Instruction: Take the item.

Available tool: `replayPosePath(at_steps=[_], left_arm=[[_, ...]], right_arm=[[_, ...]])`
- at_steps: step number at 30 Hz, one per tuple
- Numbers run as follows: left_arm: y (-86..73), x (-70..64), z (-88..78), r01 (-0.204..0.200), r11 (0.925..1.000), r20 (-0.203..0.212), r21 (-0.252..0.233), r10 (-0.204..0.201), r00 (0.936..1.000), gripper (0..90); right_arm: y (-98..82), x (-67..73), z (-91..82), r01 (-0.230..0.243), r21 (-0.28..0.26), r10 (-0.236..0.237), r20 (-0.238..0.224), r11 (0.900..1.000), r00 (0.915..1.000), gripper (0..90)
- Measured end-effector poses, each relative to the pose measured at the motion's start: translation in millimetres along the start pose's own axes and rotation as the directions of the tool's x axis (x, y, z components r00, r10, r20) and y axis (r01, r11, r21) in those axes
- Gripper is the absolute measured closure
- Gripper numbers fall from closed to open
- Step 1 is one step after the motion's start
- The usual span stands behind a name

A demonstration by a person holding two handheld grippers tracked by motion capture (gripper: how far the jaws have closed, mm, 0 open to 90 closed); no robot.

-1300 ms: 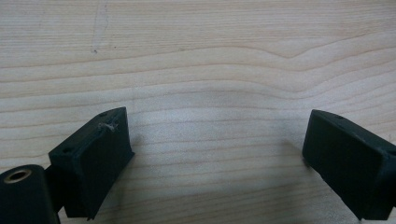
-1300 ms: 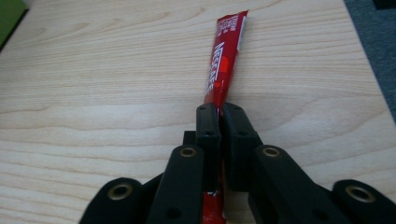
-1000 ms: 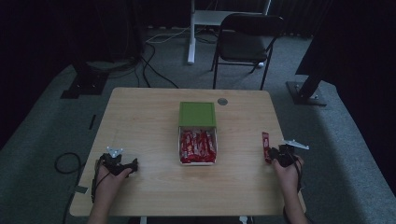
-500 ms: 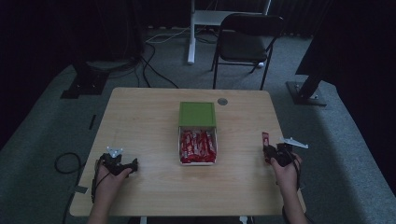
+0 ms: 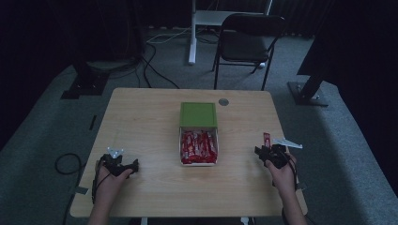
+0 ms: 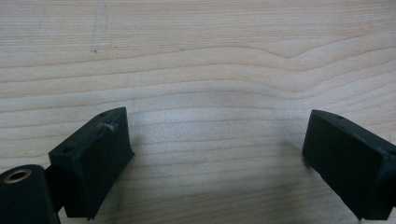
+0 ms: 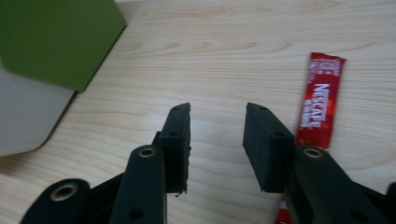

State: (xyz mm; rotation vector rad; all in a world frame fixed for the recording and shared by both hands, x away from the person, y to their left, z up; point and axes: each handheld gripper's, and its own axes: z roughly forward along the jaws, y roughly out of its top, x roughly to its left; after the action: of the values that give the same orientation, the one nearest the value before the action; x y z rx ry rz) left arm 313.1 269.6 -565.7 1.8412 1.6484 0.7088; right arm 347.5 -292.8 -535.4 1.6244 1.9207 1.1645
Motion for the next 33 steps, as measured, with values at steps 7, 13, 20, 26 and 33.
replayPosePath(at_steps=[7,13,20,26,33], left_arm=[[0.0,0.0,0.0,0.0,1.0,0.0,0.0,0.0,1.0,8.6],[0.0,0.0,0.0,0.0,1.0,0.0,0.0,0.0,1.0,8.6],[0.0,0.0,0.0,0.0,1.0,0.0,0.0,0.0,1.0,8.6],[0.0,0.1,-0.1,-0.001,1.0,0.0,0.001,0.001,1.0,8.6],[0.0,0.0,0.0,0.0,1.0,0.0,0.0,0.0,1.0,8.5]], right_arm=[[-5.2,9.3,4.0,0.018,0.003,-0.018,-0.04,1.0,0.999,57.5],[-9.2,16.0,8.1,0.054,0.019,-0.052,-0.073,0.998,0.996,54.6],[-12.6,22.6,11.9,0.103,0.026,-0.099,-0.13,0.994,0.9866,50.1],[-16.0,27.2,15.3,0.135,0.024,-0.129,-0.163,0.991,0.9782,46.4],[-20.9,30.8,19.0,0.196,0.028,-0.189,-0.168,0.98,0.9675,39.4]])
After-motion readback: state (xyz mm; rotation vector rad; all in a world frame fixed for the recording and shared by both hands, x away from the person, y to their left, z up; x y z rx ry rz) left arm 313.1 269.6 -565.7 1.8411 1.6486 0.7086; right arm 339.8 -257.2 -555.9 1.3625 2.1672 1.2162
